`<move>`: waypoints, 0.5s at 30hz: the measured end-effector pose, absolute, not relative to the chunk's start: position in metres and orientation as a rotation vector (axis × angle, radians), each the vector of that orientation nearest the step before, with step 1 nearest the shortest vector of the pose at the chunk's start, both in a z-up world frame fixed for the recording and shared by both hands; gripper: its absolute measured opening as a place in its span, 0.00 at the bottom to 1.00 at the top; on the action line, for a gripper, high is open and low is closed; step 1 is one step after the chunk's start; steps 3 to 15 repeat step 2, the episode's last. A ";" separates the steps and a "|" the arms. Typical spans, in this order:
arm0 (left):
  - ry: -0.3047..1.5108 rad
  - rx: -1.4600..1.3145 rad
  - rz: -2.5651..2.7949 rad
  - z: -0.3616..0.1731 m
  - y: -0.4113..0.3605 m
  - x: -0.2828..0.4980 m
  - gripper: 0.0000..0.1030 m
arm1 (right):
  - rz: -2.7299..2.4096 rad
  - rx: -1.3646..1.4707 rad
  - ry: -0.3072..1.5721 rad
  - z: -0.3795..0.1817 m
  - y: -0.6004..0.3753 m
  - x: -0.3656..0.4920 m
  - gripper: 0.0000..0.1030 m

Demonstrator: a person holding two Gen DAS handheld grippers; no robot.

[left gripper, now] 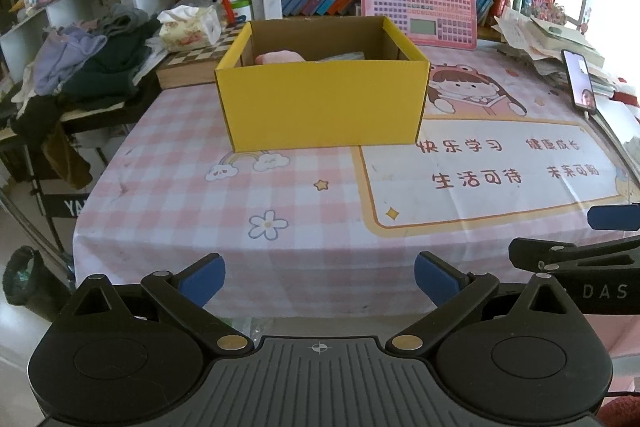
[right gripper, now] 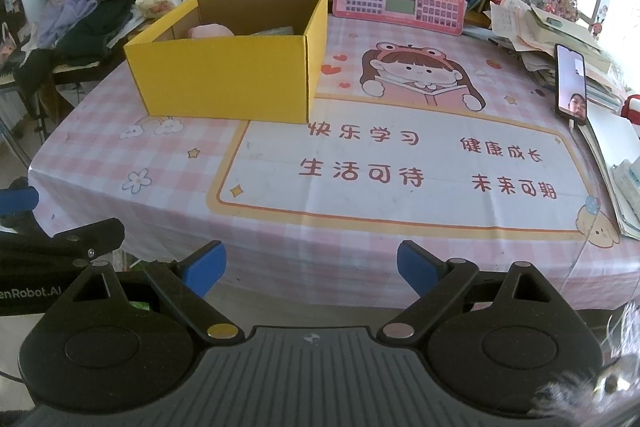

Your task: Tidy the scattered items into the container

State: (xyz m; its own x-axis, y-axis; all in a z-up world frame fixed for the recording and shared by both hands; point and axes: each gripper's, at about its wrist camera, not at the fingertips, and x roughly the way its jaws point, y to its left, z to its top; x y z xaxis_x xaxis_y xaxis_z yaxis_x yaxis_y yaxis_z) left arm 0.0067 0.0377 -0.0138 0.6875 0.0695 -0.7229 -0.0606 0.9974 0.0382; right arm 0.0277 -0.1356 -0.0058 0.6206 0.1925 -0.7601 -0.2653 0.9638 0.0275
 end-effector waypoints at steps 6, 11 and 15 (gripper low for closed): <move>0.810 0.010 0.070 -0.014 0.038 0.008 0.99 | 0.263 -0.091 0.865 -0.006 -0.135 0.029 0.90; 0.810 0.010 0.070 -0.014 0.038 0.008 0.99 | 0.263 -0.091 0.865 -0.006 -0.135 0.029 0.90; 0.810 0.010 0.070 -0.014 0.038 0.008 0.99 | 0.263 -0.091 0.865 -0.006 -0.135 0.029 0.90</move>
